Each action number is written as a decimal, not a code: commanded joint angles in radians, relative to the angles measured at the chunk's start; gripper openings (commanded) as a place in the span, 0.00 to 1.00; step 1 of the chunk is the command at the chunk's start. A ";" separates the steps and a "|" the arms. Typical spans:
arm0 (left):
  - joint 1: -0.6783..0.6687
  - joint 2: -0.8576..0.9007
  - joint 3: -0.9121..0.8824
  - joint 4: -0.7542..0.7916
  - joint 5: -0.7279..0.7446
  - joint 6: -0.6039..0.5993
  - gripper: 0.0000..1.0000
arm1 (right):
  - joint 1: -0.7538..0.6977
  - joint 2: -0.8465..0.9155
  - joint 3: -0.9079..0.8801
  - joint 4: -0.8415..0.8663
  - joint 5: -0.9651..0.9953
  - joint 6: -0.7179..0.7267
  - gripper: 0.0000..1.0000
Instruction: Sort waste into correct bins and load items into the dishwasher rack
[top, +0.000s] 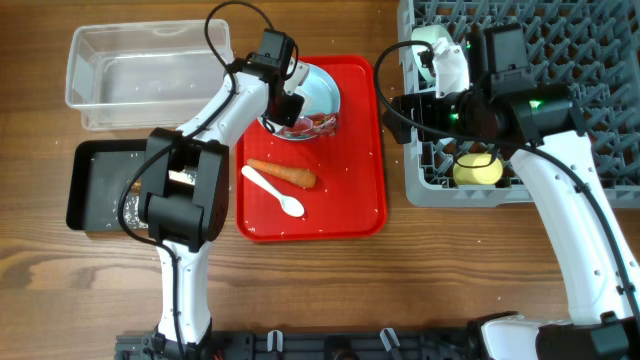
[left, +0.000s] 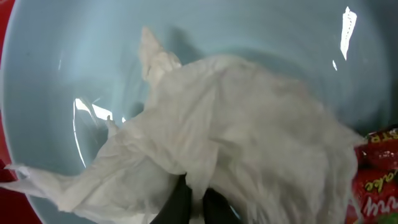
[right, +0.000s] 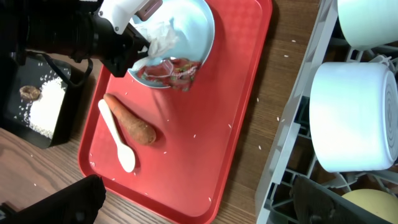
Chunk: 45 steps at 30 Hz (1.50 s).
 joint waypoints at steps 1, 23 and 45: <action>-0.006 0.015 0.011 -0.011 -0.018 -0.056 0.04 | -0.005 0.008 0.018 -0.005 0.014 -0.011 1.00; 0.343 -0.179 0.059 0.067 -0.190 -0.101 1.00 | -0.005 0.008 0.018 -0.013 0.013 -0.010 1.00; -0.030 -0.072 0.070 -0.176 0.095 0.066 1.00 | -0.005 0.008 0.018 -0.031 0.014 -0.018 1.00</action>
